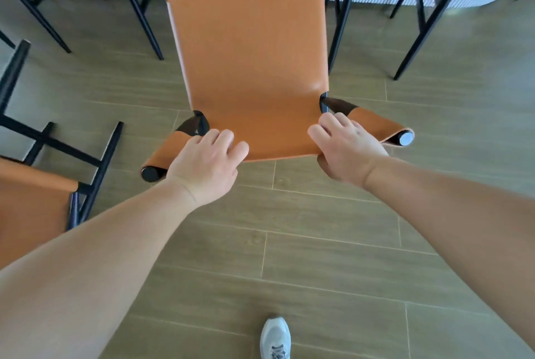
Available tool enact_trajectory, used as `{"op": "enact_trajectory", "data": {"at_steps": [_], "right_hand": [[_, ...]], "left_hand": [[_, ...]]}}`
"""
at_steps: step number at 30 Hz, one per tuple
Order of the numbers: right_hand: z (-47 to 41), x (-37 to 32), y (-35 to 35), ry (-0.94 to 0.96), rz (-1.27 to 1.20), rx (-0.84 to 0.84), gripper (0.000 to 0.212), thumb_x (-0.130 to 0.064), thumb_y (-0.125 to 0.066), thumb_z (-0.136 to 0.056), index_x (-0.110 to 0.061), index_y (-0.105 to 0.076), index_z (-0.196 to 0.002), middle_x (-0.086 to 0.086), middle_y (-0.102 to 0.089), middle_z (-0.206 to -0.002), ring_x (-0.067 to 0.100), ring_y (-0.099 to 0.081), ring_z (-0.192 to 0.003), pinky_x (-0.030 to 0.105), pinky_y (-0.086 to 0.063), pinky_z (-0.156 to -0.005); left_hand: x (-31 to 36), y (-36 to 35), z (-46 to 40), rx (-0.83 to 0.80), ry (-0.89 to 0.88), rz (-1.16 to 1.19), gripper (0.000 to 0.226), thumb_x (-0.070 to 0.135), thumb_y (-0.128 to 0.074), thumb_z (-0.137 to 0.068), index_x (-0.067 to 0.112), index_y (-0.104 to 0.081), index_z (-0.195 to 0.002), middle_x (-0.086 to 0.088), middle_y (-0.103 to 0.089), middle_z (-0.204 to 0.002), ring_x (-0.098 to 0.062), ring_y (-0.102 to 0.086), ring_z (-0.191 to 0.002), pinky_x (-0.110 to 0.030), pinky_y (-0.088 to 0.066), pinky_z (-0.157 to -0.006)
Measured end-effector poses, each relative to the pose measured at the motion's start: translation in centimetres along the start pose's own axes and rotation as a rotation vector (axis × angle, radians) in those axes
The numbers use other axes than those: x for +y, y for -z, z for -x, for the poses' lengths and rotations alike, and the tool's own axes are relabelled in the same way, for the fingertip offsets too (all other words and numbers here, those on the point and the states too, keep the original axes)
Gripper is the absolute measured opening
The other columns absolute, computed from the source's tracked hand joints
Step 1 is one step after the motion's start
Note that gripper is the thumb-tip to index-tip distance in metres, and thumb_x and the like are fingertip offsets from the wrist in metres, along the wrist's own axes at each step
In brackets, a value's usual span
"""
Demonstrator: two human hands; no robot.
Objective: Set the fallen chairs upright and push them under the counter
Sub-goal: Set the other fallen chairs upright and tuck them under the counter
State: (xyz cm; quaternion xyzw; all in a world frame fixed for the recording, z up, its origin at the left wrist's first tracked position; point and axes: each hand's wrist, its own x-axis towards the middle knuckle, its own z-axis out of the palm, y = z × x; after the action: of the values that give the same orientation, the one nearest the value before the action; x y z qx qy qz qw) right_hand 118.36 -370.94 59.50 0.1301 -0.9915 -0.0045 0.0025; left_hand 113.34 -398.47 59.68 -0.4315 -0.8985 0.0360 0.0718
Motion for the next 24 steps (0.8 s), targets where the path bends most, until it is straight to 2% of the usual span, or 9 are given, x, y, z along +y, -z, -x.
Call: {"op": "enact_trajectory", "data": {"at_steps": [4,10,16,19,24], "right_hand": [[-3.2,1.1,1.2,-0.008,0.041,0.004,0.039,-0.011,-0.067,-0.073,-0.004,-0.054,-0.109,0.016,-0.050,-0.106,0.035,-0.048,-0.096,0.045,-0.037,-0.084],[-6.4,2.5,2.4,0.012,0.038,0.001,0.045,-0.022,-0.070,-0.073,-0.005,-0.055,-0.112,0.015,-0.052,-0.106,0.036,-0.051,-0.095,0.047,-0.042,-0.087],[-11.4,4.7,4.0,0.035,0.056,-0.021,0.048,-0.031,-0.063,-0.079,-0.010,-0.049,-0.120,0.011,-0.048,-0.114,0.034,-0.049,-0.100,0.044,-0.039,-0.090],[-14.3,6.1,4.7,0.057,0.050,-0.051,0.049,-0.035,-0.060,-0.080,-0.015,-0.042,-0.121,0.007,-0.042,-0.118,0.030,-0.046,-0.107,0.042,-0.038,-0.092],[-18.7,8.1,5.7,0.086,0.035,-0.053,0.046,-0.035,-0.058,-0.083,-0.019,-0.037,-0.121,0.005,-0.040,-0.118,0.028,-0.043,-0.105,0.041,-0.039,-0.090]], "left_hand": [[-2.5,0.5,-2.5,0.003,-0.018,-0.030,0.036,0.013,-0.065,-0.070,0.007,-0.046,-0.099,-0.019,-0.052,-0.095,-0.035,-0.051,-0.077,-0.042,-0.044,-0.056],[-5.1,0.9,-5.2,-0.034,-0.017,-0.052,0.051,0.022,-0.064,-0.070,0.007,-0.048,-0.116,-0.020,-0.053,-0.112,-0.037,-0.054,-0.094,-0.049,-0.045,-0.077],[-8.1,2.5,-9.4,-0.123,0.054,-0.052,0.055,0.024,-0.069,-0.070,0.008,-0.051,-0.120,-0.019,-0.052,-0.114,-0.037,-0.054,-0.098,-0.050,-0.048,-0.085],[-10.1,3.0,-11.7,-0.164,0.094,-0.050,0.055,0.026,-0.069,-0.072,0.010,-0.053,-0.121,-0.017,-0.051,-0.117,-0.037,-0.053,-0.102,-0.051,-0.049,-0.085],[-13.4,3.4,-15.1,-0.198,0.125,-0.038,0.055,0.027,-0.067,-0.074,0.012,-0.051,-0.124,-0.015,-0.049,-0.115,-0.035,-0.053,-0.101,-0.051,-0.051,-0.083]]}}
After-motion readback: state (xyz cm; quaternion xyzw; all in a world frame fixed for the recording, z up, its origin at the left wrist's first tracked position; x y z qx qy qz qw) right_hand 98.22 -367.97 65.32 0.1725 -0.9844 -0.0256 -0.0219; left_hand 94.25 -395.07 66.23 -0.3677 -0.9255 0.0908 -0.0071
